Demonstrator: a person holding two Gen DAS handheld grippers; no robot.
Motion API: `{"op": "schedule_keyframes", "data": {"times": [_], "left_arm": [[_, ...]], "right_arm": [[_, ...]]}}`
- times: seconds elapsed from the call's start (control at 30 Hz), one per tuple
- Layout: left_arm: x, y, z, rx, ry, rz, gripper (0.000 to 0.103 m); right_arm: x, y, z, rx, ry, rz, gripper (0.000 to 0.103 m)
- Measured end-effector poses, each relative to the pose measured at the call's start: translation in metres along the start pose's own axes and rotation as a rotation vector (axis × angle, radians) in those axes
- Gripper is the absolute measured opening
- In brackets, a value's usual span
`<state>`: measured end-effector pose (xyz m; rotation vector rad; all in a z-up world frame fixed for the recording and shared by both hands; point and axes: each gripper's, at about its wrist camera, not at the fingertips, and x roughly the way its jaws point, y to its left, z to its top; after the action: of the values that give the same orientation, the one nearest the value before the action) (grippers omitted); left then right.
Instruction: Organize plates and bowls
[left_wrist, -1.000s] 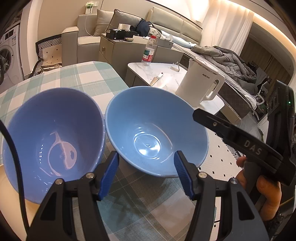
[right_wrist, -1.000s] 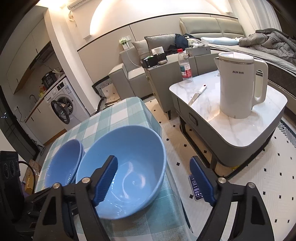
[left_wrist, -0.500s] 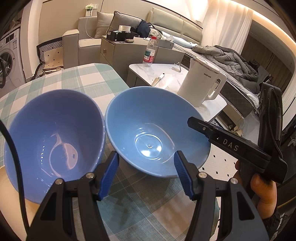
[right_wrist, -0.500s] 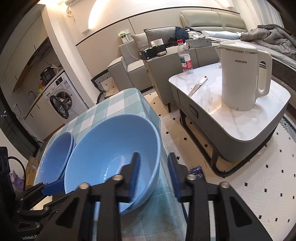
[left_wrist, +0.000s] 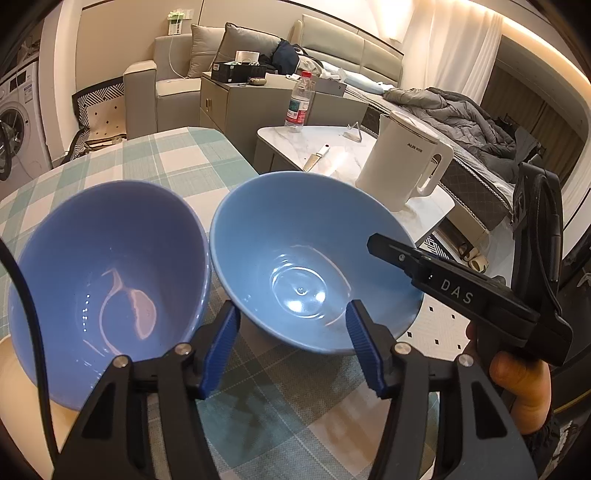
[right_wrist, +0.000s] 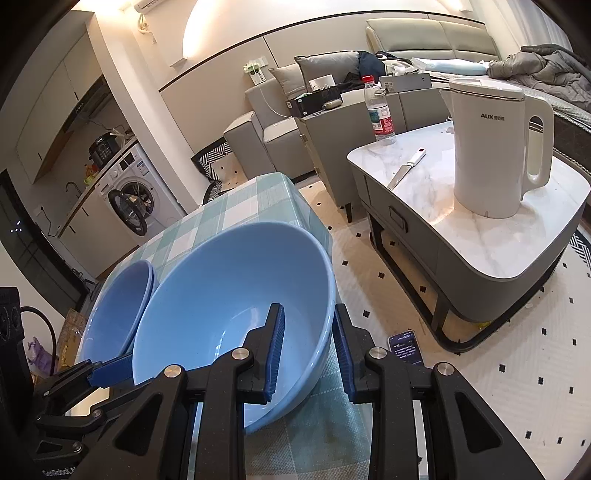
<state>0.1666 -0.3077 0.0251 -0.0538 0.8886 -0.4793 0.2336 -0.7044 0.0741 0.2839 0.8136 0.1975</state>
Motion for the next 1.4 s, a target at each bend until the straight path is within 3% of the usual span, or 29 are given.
{"op": "schedule_keyframes", "data": {"times": [0.7,1.4], "left_arm": [[-0.003,0.0,0.001,0.028,-0.008,0.012,0.056],[-0.026,-0.004,0.006,0.042,-0.062,0.003,0.055]], "right_arm": [[-0.005,0.012,-0.002,-0.085,-0.022,-0.041,0.028],[-0.042,0.024,0.004,-0.111,-0.105,-0.039,0.028]]}}
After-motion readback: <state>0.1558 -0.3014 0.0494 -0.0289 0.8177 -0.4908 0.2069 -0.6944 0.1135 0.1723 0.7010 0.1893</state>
